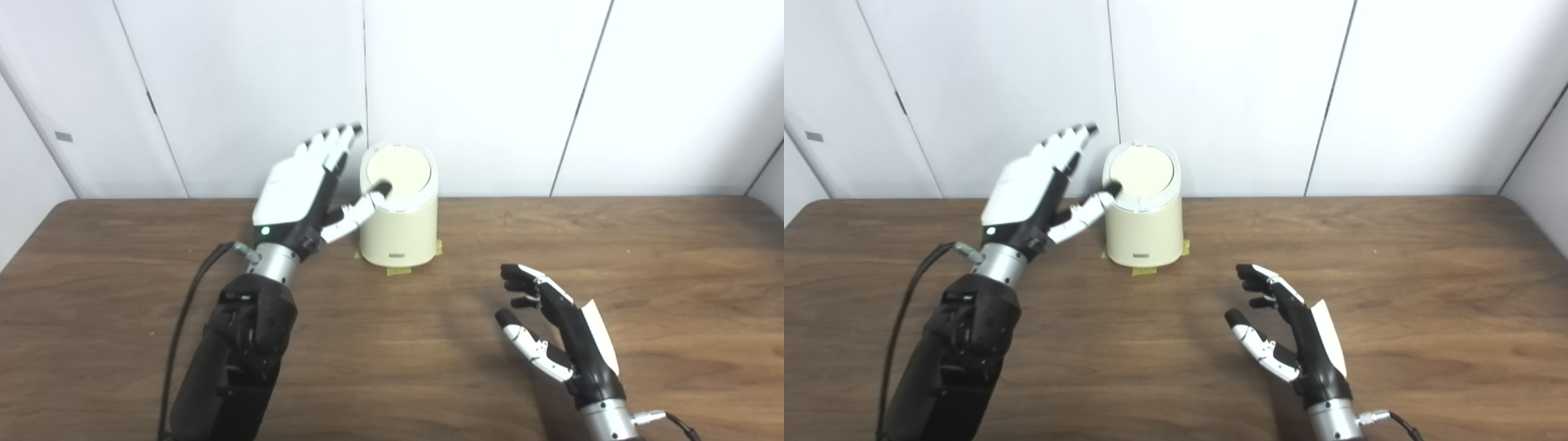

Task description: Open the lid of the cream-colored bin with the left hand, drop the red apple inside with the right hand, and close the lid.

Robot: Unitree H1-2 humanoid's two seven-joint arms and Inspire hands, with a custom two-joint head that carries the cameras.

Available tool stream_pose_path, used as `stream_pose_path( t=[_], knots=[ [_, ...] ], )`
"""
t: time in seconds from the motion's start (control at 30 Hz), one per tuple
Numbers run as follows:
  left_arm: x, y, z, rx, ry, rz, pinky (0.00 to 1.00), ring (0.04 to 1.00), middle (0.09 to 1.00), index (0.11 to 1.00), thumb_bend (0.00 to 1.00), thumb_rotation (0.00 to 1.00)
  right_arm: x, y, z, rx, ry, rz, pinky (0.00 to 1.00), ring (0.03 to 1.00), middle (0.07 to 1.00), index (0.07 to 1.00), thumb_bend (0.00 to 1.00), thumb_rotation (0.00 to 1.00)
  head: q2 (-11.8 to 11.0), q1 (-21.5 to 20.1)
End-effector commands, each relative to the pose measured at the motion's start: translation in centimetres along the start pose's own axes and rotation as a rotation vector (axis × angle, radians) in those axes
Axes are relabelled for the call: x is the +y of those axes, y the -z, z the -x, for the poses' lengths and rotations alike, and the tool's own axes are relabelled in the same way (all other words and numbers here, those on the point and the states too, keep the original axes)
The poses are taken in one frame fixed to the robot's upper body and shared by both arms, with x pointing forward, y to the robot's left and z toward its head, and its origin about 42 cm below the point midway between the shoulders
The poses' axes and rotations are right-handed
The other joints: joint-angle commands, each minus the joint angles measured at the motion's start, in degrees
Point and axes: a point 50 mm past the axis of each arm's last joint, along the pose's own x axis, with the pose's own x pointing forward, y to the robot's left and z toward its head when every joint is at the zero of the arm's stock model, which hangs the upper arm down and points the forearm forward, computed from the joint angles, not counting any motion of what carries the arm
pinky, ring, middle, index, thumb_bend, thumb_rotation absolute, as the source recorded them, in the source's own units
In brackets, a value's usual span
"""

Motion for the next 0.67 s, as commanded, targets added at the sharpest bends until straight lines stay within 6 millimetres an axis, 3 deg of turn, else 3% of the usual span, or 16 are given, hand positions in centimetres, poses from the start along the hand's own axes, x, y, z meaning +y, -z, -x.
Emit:
stream_pose_path(
  t=[0.0,0.13,0.37,0.47,0.63],
  knots=[
    [1.0,-0.5,0.7,-0.061,-0.125,0.129,1.00,1.000,1.000,1.000,0.43,1.00,-0.3,-1.0,-0.3,-0.047,0.024,-0.010,0.67,0.767,0.786,0.772,0.24,0.54,0.08,-0.06],
    [1.3,0.7,5.4,-0.052,-0.190,0.313,0.99,1.000,1.000,1.000,0.42,1.00,-0.3,-1.0,-0.3,-0.044,0.031,-0.008,0.66,0.763,0.783,0.770,0.24,0.52,0.13,0.09],
    [0.6,2.2,13.1,0.048,-0.234,0.454,0.83,0.898,0.907,0.889,0.29,1.00,-0.7,-0.7,-0.3,-0.049,0.026,-0.012,0.67,0.766,0.787,0.773,0.23,0.50,-0.28,0.16],
    [-0.1,2.7,15.5,0.092,-0.236,0.500,0.80,0.867,0.874,0.861,0.23,1.00,-0.8,-0.8,-0.2,-0.051,0.029,-0.005,0.67,0.762,0.786,0.771,0.22,0.51,-0.24,0.05],
    [-0.8,3.0,17.4,0.141,-0.242,0.561,0.75,0.816,0.812,0.797,0.24,0.88,-1.2,-0.9,-0.1,-0.051,0.034,0.013,0.65,0.755,0.782,0.770,0.22,0.52,-0.22,-0.37]
  ],
)
